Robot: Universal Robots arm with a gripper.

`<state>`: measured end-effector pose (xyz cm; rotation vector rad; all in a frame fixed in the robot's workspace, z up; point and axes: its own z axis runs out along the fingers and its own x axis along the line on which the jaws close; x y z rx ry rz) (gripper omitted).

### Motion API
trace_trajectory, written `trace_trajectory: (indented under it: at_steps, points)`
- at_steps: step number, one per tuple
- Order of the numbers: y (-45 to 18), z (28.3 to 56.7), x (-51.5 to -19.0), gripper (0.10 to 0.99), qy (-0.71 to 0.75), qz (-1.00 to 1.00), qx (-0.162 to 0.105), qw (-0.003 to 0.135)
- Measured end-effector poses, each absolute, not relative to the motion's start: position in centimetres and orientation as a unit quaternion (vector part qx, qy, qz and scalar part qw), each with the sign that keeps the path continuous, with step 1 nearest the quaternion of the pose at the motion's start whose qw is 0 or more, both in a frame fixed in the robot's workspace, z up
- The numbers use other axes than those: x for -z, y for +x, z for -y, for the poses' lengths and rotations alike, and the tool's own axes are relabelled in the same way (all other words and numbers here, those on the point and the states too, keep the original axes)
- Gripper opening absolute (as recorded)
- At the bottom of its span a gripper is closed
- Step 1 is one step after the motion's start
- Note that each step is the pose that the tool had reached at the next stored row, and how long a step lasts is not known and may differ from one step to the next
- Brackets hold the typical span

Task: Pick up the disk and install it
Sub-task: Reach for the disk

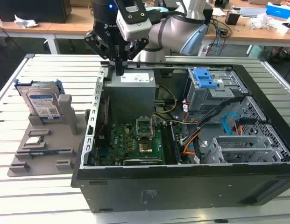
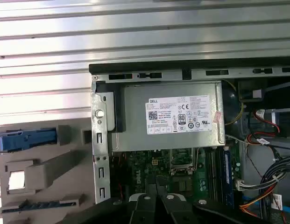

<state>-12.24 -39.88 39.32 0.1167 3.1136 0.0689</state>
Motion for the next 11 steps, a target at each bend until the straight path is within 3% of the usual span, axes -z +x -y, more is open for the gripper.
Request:
trace_trajectory:
  at_steps: [11]
  points:
    - [-15.4,39.9,-39.3,0.106,0.037,-0.999,-0.022,0.012]
